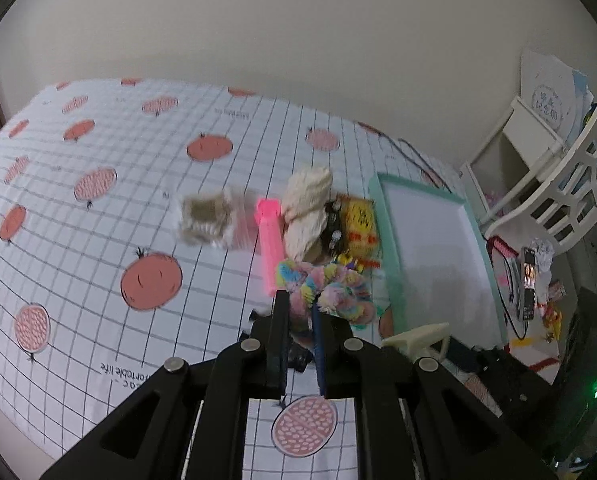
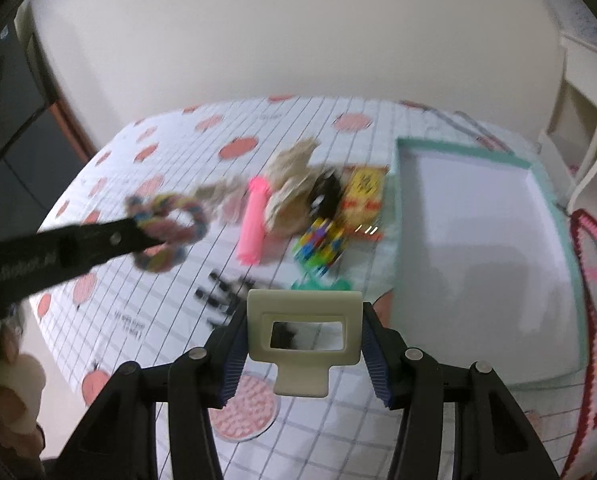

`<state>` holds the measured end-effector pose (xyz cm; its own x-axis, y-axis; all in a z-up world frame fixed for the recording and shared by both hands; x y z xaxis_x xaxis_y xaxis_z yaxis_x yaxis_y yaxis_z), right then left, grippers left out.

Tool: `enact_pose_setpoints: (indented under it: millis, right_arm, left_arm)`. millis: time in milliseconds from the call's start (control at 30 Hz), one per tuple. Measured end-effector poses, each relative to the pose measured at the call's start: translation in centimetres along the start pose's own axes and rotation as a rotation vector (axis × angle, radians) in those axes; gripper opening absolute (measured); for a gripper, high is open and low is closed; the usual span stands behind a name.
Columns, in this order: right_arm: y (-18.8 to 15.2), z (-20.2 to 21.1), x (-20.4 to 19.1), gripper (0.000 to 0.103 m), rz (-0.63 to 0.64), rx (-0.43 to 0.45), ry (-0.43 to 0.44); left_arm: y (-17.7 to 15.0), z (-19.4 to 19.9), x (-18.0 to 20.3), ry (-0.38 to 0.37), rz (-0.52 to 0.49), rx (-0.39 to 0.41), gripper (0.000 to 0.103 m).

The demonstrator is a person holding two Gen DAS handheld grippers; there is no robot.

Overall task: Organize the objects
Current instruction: 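Carry the hair tie with the left tool while the right tool carries the stand over the tray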

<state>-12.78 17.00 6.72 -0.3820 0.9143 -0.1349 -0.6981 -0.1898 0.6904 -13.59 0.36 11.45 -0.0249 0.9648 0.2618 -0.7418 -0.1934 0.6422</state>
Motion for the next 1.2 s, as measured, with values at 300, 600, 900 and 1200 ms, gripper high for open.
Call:
enact_pose_setpoints:
  millis: [300,600,900,1200]
  right_arm:
    - [5.0,1.6,6.2,0.055,-0.065,0.116,-0.165]
    - [7.2,2.3,12.3,0.055,-0.154,0.174,-0.265]
    - [7.9,0.5,15.2,0.055,-0.205,0.184,-0.301]
    - [6.6,-3.5,18.0,0.055,-0.198,0.13,-0.334]
  left_arm:
    - [3.3,0.0,5.5,-0.017,-0.065,0.067,0.011]
    - [4.3,-2.2,9.7,-0.024,-0.057,0.085,0.011]
    - [5.1,-5.5,12.4,-0.063,-0.08,0.106,0.011]
    - [4.5,-10.4,13.9,-0.076,-0.082,0.096,0.011]
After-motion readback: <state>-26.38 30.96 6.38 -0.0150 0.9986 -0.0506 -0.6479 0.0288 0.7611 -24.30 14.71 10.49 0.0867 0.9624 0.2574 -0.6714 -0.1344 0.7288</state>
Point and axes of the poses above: each gripper's, at about its wrist camera, not at the fingertips, and z roughly against the way its jaws point, x to its right, y to its top, the point moved 2 cm from there along -z, roughly the way its jaws point, and after that the axes turned 9 degrees about x, right-handed, at the moved point
